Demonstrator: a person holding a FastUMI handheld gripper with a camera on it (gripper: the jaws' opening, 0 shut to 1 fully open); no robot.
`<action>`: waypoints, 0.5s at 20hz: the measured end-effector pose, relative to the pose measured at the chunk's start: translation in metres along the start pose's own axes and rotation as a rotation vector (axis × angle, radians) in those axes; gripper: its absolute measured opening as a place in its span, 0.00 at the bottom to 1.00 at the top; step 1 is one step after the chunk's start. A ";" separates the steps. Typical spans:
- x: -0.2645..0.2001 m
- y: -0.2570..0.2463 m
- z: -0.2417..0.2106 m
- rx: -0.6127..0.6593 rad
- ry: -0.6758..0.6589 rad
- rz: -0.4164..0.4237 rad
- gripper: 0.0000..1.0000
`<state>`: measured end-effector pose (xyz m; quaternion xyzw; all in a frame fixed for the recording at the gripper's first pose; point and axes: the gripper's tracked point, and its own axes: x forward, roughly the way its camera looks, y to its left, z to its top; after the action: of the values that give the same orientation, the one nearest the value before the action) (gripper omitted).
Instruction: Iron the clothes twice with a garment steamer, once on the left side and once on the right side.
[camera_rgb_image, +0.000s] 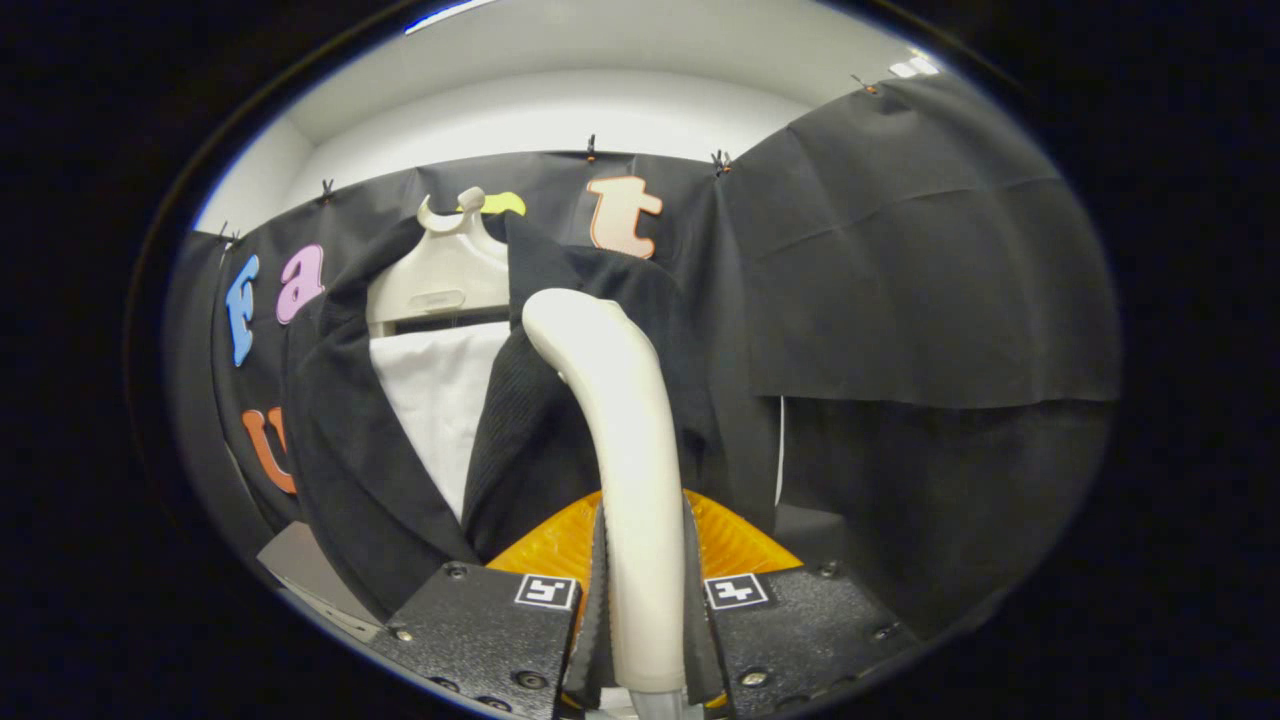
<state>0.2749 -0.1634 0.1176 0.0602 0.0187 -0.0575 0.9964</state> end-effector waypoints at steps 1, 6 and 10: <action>-0.002 0.000 -0.005 -0.004 0.004 -0.007 0.34; -0.008 0.001 -0.029 -0.022 0.035 -0.043 0.34; -0.015 0.004 -0.053 -0.031 0.071 -0.065 0.34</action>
<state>0.2591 -0.1510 0.0659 0.0460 0.0568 -0.0874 0.9935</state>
